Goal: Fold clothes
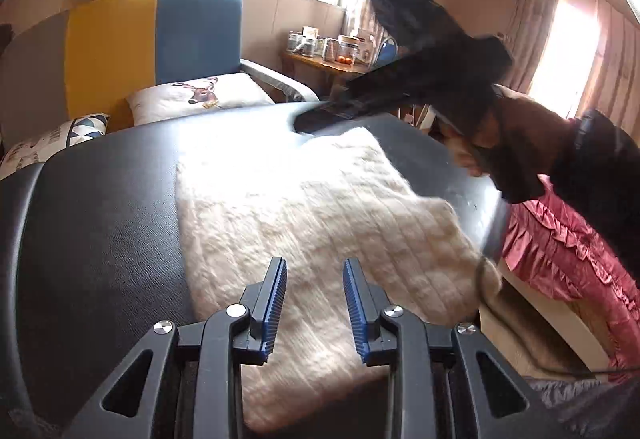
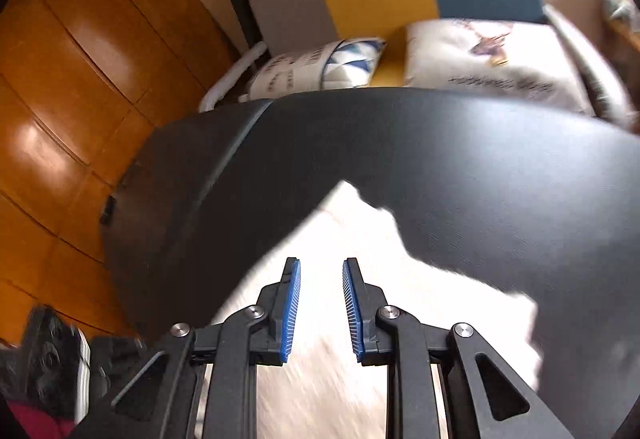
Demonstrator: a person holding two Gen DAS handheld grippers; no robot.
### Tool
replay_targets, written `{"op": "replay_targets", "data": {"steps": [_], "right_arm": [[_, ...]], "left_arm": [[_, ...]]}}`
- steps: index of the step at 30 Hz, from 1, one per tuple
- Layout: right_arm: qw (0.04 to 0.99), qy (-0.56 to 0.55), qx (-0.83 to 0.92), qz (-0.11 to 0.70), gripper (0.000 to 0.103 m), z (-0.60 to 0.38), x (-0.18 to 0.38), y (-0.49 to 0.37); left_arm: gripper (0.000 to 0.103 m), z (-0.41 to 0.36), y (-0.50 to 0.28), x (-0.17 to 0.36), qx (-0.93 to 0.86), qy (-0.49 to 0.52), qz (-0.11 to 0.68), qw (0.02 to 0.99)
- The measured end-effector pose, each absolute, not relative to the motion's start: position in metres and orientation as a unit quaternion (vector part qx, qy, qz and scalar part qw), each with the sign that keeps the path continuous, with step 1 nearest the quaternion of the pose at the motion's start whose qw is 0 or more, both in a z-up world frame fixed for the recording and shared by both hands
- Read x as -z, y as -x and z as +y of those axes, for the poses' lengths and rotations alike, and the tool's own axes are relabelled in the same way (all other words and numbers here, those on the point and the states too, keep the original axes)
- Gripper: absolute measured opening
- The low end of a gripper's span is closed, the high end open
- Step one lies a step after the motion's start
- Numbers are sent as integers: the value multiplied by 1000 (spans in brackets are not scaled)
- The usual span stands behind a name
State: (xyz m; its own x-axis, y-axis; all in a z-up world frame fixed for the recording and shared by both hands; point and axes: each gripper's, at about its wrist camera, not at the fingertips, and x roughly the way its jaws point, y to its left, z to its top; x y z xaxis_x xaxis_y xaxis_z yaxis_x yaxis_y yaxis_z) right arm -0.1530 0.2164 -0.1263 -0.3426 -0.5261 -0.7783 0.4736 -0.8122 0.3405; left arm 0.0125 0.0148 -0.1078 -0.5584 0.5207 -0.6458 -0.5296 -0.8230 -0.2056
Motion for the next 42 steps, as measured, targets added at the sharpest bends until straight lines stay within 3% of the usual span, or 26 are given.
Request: {"op": "replay_targets", "data": {"steps": [6,14,16,17,18,19,21,25,37,42], "right_arm": [[241,-527,815,-4,21,271,161,111],[224,-478,843,-104,21,311,182,91],[217,-466,850,-118,30,314,174,86],[210,-458,854,-132,58,318,169,81],[200,-449,858,-148,100,323,163,75],[202,-435,861,-172,103,327,157,67],[227,-432,842,-230,103,334,155,55],[238,-452,806,-300,103,339,171,45],[256,-511,750,-333,103,297,220,75],[267,-502,747,-344,103,290,224,83]], "left_arm": [[29,54,-22,145,-845,420,48,327],[30,39,-16,126,-850,418,-6,321],[32,21,-17,112,-858,403,-32,316],[35,12,-16,106,-861,398,-48,313],[40,-2,-7,103,-860,399,-73,311],[43,-15,1,100,-858,400,-99,308],[52,-40,24,104,-844,416,-159,298],[55,-77,65,124,-814,456,-237,270],[60,-70,117,182,-753,500,-296,309],[68,-52,130,202,-730,515,-307,329]]}}
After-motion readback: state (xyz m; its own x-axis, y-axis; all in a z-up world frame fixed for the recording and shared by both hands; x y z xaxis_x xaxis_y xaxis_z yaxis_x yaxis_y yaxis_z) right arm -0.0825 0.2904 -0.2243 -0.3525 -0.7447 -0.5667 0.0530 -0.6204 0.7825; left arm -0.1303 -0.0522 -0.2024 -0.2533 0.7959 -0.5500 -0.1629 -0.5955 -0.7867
